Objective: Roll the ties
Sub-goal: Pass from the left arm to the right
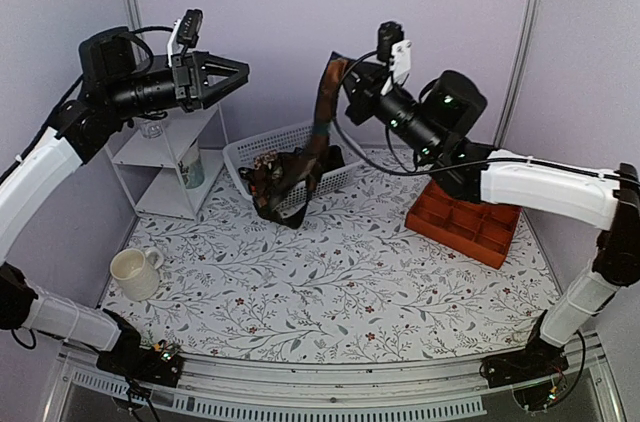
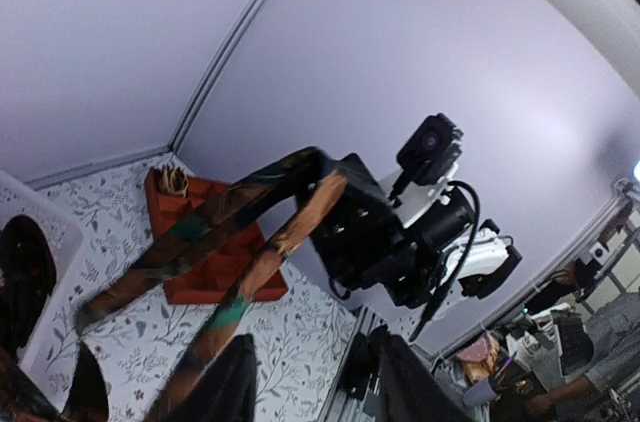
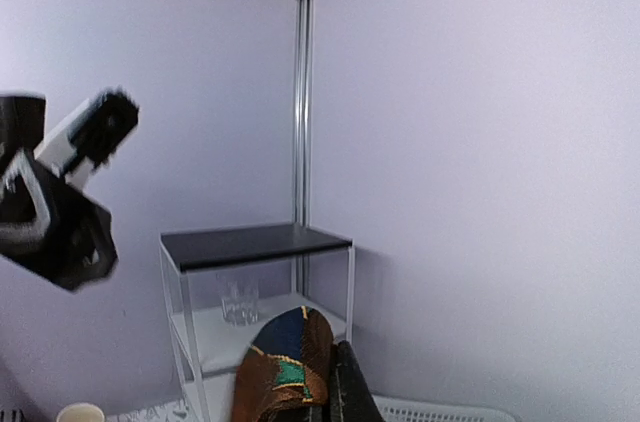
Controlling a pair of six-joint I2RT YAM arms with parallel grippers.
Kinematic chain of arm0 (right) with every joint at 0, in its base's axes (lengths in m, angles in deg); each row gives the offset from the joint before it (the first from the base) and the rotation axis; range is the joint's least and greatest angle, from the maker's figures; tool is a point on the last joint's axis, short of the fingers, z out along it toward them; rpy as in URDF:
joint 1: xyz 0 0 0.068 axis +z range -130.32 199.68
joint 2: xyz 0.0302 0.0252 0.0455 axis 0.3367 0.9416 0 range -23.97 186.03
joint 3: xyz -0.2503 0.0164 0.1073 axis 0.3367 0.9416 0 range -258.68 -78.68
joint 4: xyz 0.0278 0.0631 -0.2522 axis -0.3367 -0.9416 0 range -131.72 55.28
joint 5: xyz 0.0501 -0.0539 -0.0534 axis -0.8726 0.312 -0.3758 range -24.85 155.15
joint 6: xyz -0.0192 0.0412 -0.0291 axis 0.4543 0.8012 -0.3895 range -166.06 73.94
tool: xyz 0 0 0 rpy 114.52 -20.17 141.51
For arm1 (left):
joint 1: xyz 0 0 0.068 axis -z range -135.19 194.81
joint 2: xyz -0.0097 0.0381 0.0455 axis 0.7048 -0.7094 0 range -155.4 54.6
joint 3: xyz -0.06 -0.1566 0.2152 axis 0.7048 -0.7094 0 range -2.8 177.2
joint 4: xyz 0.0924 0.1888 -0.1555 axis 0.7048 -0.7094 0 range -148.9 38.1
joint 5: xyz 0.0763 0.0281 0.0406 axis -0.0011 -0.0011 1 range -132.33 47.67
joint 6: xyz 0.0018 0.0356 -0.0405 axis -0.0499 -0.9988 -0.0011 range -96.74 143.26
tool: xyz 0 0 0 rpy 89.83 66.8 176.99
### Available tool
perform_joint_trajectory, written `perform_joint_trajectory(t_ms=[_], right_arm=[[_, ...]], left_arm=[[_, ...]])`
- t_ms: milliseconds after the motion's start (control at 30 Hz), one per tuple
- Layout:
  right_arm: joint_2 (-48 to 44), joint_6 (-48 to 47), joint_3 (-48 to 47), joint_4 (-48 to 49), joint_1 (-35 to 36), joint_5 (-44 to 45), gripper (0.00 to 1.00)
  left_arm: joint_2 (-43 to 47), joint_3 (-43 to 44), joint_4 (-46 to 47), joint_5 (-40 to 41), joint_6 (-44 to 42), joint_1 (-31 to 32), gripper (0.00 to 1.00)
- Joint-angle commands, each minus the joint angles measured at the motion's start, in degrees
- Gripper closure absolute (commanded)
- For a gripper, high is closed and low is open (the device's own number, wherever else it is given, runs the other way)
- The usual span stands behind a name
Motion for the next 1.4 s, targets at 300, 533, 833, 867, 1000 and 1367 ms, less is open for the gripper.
perform_joint_trajectory(t_ms=[300, 533, 833, 867, 1000, 1367], right_arm=[[-22.7, 9.6, 10.3, -15.5, 0.7, -7.9, 1.00], [-35.3, 16.3, 18.9, -18.7, 0.8, -3.3, 1.00], [-43.1, 17.7, 21.3, -22.0, 0.8, -4.1, 1.00], [-43.4, 17.7, 21.4, -22.7, 0.8, -5.9, 1.00], [-44.8, 18.0, 21.4, -25.9, 0.8, -4.8, 1.00], [-53.5, 17.7, 24.5, -27.6, 0.8, -1.7, 1.00]], left_arm=[[10.1, -18.9, 1.7, 15.5, -16.8, 1.0, 0.60], [10.0, -29.2, 7.9, 21.3, -35.3, 8.4, 0.55], [1.4, -31.8, 11.7, 19.4, -55.8, 12.6, 0.50], [0.7, -32.3, 11.9, 19.4, -58.8, 13.2, 0.49], [-1.6, -36.6, 13.5, 19.7, -78.8, 16.4, 0.44], [-15.7, -37.0, 27.2, 28.6, -97.1, 15.8, 0.39]])
